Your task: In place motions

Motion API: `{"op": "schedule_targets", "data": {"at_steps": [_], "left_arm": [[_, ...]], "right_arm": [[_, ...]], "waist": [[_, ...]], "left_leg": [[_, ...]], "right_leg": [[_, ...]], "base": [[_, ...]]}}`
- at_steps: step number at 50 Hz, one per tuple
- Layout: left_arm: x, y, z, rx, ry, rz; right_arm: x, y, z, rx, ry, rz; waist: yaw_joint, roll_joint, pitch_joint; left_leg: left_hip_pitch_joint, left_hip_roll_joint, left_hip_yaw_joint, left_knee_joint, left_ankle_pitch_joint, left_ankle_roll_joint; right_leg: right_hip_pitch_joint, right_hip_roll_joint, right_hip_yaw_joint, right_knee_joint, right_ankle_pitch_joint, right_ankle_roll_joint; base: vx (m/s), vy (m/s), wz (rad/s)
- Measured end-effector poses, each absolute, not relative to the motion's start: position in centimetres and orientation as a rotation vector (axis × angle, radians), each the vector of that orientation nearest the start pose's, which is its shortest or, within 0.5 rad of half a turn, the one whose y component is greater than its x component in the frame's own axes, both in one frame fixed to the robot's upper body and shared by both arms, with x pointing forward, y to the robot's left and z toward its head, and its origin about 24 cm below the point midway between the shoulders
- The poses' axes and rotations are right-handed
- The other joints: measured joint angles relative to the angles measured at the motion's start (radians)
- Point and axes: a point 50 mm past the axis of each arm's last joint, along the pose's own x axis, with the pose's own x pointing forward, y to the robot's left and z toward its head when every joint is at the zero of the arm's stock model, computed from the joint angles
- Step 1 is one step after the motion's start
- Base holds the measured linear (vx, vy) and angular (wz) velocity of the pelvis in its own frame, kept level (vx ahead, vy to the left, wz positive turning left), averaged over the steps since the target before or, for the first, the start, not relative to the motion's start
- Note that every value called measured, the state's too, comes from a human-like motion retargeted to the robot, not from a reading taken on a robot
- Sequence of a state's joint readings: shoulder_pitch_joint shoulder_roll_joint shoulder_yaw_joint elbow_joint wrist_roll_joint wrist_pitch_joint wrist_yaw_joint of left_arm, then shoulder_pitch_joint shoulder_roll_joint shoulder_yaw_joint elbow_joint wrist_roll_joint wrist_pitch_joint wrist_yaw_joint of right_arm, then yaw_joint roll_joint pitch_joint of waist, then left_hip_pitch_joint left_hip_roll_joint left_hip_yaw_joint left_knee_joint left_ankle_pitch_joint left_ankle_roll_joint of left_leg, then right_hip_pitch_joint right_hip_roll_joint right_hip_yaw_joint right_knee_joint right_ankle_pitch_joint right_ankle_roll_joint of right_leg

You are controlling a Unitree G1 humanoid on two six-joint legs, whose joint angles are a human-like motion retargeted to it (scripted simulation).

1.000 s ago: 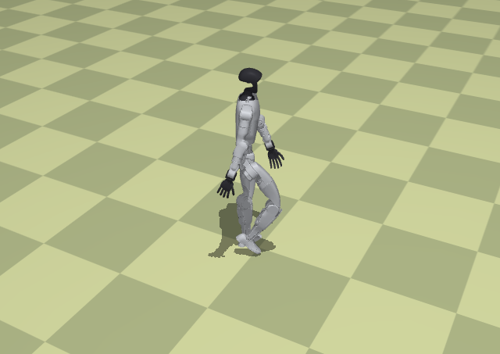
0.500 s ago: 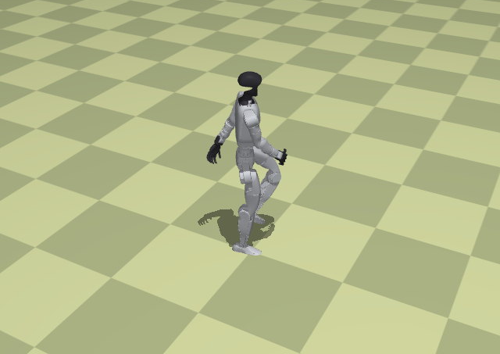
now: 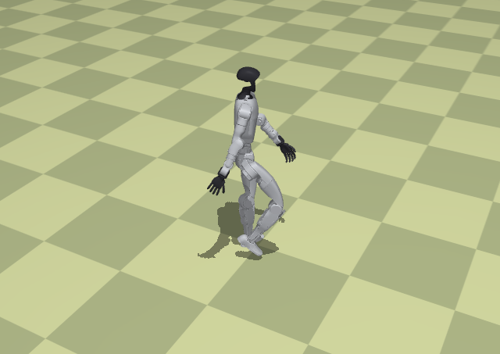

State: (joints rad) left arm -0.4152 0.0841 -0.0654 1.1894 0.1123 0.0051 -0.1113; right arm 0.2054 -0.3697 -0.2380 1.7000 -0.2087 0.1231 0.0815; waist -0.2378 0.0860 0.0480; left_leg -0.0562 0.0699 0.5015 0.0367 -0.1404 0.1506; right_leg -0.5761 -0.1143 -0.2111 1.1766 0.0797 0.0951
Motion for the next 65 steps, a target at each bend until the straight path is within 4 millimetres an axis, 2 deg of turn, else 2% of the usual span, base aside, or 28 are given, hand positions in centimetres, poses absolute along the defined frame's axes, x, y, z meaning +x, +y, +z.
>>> {"op": "schedule_targets", "data": {"at_steps": [3,7,8,9,11,13,15,17,19,21,25,27,31,35,37,40,42,43,44,45,47,48,50,52,56,59,62,65], "left_arm": [[24.0,16.2,-10.8,0.252,0.829,-0.204],[18.3,16.8,-14.1,0.199,1.036,-0.210],[15.7,16.7,-15.3,0.168,1.125,-0.199],[13.0,16.6,-16.3,0.134,1.203,-0.169],[6.9,16.9,-17.8,0.050,1.369,-0.064],[0.3,17.4,-18.2,-0.036,1.558,0.058],[-4.4,17.6,-17.9,-0.105,1.717,0.126],[-9.5,17.2,-16.7,-0.198,1.902,0.165],[-13.2,16.9,-15.5,-0.306,2.021,0.176],[-16.3,16.7,-14.1,-0.395,2.117,0.169],[-22.1,16.1,-11.1,-0.481,2.249,0.257],[-22.6,15.4,-10.8,-0.539,2.234,0.358],[-20.9,14.7,-11.9,-0.605,2.170,0.461],[-16.4,15.1,-14.2,-0.550,2.059,0.403],[-12.7,15.7,-15.7,-0.458,1.984,0.322],[-6.3,16.7,-17.3,-0.260,1.843,0.204],[0.3,16.6,-18.0,-0.159,1.687,0.082],[4.2,16.6,-17.9,-0.131,1.580,0.020],[7.9,16.7,-17.5,-0.104,1.464,-0.036],[11.4,16.6,-16.8,-0.077,1.345,-0.090],[18.6,16.5,-14.1,-0.026,1.090,-0.196],[21.7,16.8,-12.3,0.015,0.977,-0.235],[26.2,17.1,-9.0,0.119,0.801,-0.267],[28.7,16.7,-6.9,0.219,0.697,-0.235],[29.7,15.2,-6.0,0.245,0.618,-0.213],[28.3,15.2,-7.2,0.200,0.659,-0.220],[24.0,15.2,-10.8,0.134,0.821,-0.206],[17.1,15.1,-14.8,0.056,1.062,-0.161]], "right_arm": [[-10.9,-27.8,-13.9,-0.072,1.942,-0.353],[-8.3,-26.1,-15.2,-0.086,1.903,-0.267],[-7.2,-25.4,-15.6,-0.113,1.889,-0.215],[-6.0,-24.6,-16.0,-0.158,1.875,-0.152],[-3.1,-22.4,-16.9,-0.276,1.822,0.034],[1.2,-19.2,-17.6,-0.353,1.719,0.289],[6.1,-15.8,-17.7,-0.350,1.555,0.506],[13.1,-11.2,-16.1,-0.336,1.259,0.699],[18.8,-7.8,-13.2,-0.381,0.985,0.791],[22.9,-5.2,-10.1,-0.427,0.750,0.814],[26.4,-2.9,-6.2,-0.472,0.473,0.799],[26.8,-2.4,-5.7,-0.499,0.449,0.843],[25.3,-3.2,-7.5,-0.481,0.547,0.842],[19.7,-6.5,-12.4,-0.397,0.823,0.784],[15.2,-9.5,-15.1,-0.367,1.031,0.738],[7.4,-15.1,-17.6,-0.326,1.359,0.625],[2.2,-19.5,-17.8,-0.329,1.595,0.504],[0.6,-21.1,-17.5,-0.331,1.676,0.432],[-0.9,-22.5,-17.2,-0.320,1.736,0.342],[-2.3,-23.7,-16.8,-0.303,1.784,0.244],[-5.4,-26.3,-15.6,-0.221,1.870,0.020],[-7.2,-27.2,-15.0,-0.157,1.914,-0.074],[-10.4,-27.9,-13.9,-0.039,1.990,-0.239],[-13.0,-28.2,-13.0,-0.012,2.016,-0.417],[-15.5,-27.7,-12.3,0.015,2.003,-0.562],[-14.1,-27.4,-13.0,0.025,1.989,-0.506],[-10.7,-26.8,-14.3,-0.046,1.953,-0.356],[-6.4,-25.2,-15.8,-0.174,1.893,-0.142]], "waist": [[-0.005,0.000,-0.030],[0.042,-0.011,-0.061],[0.062,-0.019,-0.063],[0.075,-0.025,-0.055],[0.114,-0.054,-0.049],[0.156,-0.098,-0.089],[0.230,-0.100,-0.095],[0.276,-0.103,-0.039],[0.323,-0.134,0.038],[0.369,-0.166,0.086],[0.437,-0.203,0.058],[0.436,-0.208,0.048],[0.385,-0.172,0.021],[0.298,-0.126,-0.044],[0.264,-0.113,-0.060],[0.246,-0.074,-0.063],[0.156,-0.017,-0.114],[0.115,-0.015,-0.132],[0.071,-0.002,-0.114],[0.025,0.018,-0.079],[-0.101,0.049,-0.027],[-0.123,0.068,-0.001],[-0.162,0.099,0.030],[-0.153,0.098,0.027],[-0.115,0.090,-0.018],[-0.072,0.059,-0.026],[-0.009,0.032,-0.044],[0.054,0.015,-0.056]], "left_leg": [[0.012,-0.011,0.034,-0.022,-0.005,-0.013],[0.029,-0.032,0.073,0.007,-0.048,-0.044],[0.035,-0.041,0.074,0.034,-0.063,-0.055],[0.040,-0.039,0.075,0.080,-0.078,-0.063],[0.012,-0.032,0.109,0.249,-0.069,-0.057],[-0.158,0.066,0.148,0.626,0.055,-0.017],[-0.382,0.179,0.064,0.946,0.171,0.046],[-0.601,0.127,-0.139,1.164,0.154,0.015],[-0.681,0.219,-0.079,1.358,0.088,0.039],[-0.753,0.286,-0.043,1.509,0.034,0.067],[-0.904,0.289,-0.048,1.676,0.013,0.055],[-0.896,0.308,-0.029,1.668,0.019,0.051],[-0.786,0.260,-0.059,1.524,0.050,0.016],[-0.531,0.094,-0.102,1.134,0.091,-0.033],[-0.314,-0.031,-0.127,0.759,0.117,-0.059],[0.039,-0.121,0.029,0.196,-0.069,-0.081],[0.075,-0.121,0.076,-0.024,-0.013,-0.018],[0.021,-0.100,0.023,-0.049,0.032,-0.037],[0.001,-0.078,-0.010,-0.063,0.060,-0.045],[-0.002,-0.056,-0.034,-0.073,0.080,-0.048],[-0.023,-0.035,-0.040,-0.065,0.102,-0.048],[-0.035,-0.011,-0.040,-0.060,0.113,-0.041],[-0.065,0.032,-0.081,-0.038,0.122,-0.036],[-0.073,0.039,-0.090,-0.034,0.132,-0.033],[-0.068,0.032,-0.086,-0.040,0.130,-0.034],[-0.027,-0.001,-0.025,-0.052,0.115,-0.035],[0.012,-0.032,0.051,-0.039,0.079,-0.043],[0.039,-0.048,0.090,0.017,0.030,-0.042]], "right_leg": [[0.079,0.020,0.007,-0.119,0.010,0.003],[0.270,0.080,0.055,-0.430,0.035,0.000],[0.355,0.092,0.061,-0.566,0.036,0.016],[0.435,0.100,0.049,-0.676,-0.045,0.007],[0.558,0.073,-0.034,-0.863,-0.208,-0.059],[0.587,0.016,-0.156,-1.000,-0.193,-0.080],[0.549,0.040,-0.031,-1.028,-0.168,-0.054],[0.533,0.039,0.003,-1.027,-0.137,-0.056],[0.542,0.022,0.003,-1.019,-0.123,-0.087],[0.543,0.004,0.057,-1.007,-0.116,-0.097],[0.525,-0.033,0.102,-1.011,-0.094,-0.098],[0.517,-0.036,0.097,-1.013,-0.089,-0.100],[0.538,-0.007,0.058,-1.040,-0.085,-0.087],[0.569,0.013,-0.048,-1.053,-0.113,-0.069],[0.577,0.018,-0.065,-1.014,-0.141,-0.073],[0.577,0.048,-0.107,-0.895,-0.140,-0.091],[0.433,-0.001,-0.200,-0.642,0.014,-0.069],[0.278,-0.061,-0.171,-0.451,0.114,-0.047],[0.168,-0.037,-0.093,-0.312,0.158,-0.022],[0.079,0.029,0.009,-0.199,0.173,0.005],[-0.043,-0.067,-0.039,0.040,0.075,-0.017],[-0.105,-0.050,-0.024,0.127,0.062,-0.008],[-0.213,0.003,0.007,0.240,0.041,0.030],[-0.286,0.032,0.032,0.301,0.012,0.057],[-0.273,-0.009,0.010,0.271,-0.012,0.031],[-0.147,-0.001,0.035,0.125,-0.018,0.019],[0.054,0.037,0.053,-0.136,-0.002,-0.001],[0.308,0.104,0.063,-0.506,0.051,0.007]], "base": [[0.15,-0.06,-0.32],[0.23,-0.03,-0.69],[0.34,-0.01,-0.57],[0.38,-0.03,-0.48],[0.41,-0.05,-0.70],[0.28,-0.05,-0.72],[-0.01,-0.08,-0.81],[-0.25,-0.07,-0.51],[-0.25,-0.06,-0.92],[-0.07,-0.06,-0.92],[0.23,0.04,-0.42],[0.05,0.01,-0.17],[0.01,0.00,0.42],[0.06,-0.01,0.88],[0.04,0.02,0.63],[0.00,0.03,0.40],[-0.38,0.09,1.23],[-0.67,0.14,1.37],[-0.74,0.13,1.50],[-0.63,0.14,2.14],[-0.45,0.20,2.15],[-0.27,0.18,1.21],[-0.17,0.05,0.73],[-0.06,-0.11,0.23],[0.12,-0.07,-0.03],[0.11,0.05,-0.81],[0.21,0.04,-1.09],[0.34,-0.03,-0.84]]}}
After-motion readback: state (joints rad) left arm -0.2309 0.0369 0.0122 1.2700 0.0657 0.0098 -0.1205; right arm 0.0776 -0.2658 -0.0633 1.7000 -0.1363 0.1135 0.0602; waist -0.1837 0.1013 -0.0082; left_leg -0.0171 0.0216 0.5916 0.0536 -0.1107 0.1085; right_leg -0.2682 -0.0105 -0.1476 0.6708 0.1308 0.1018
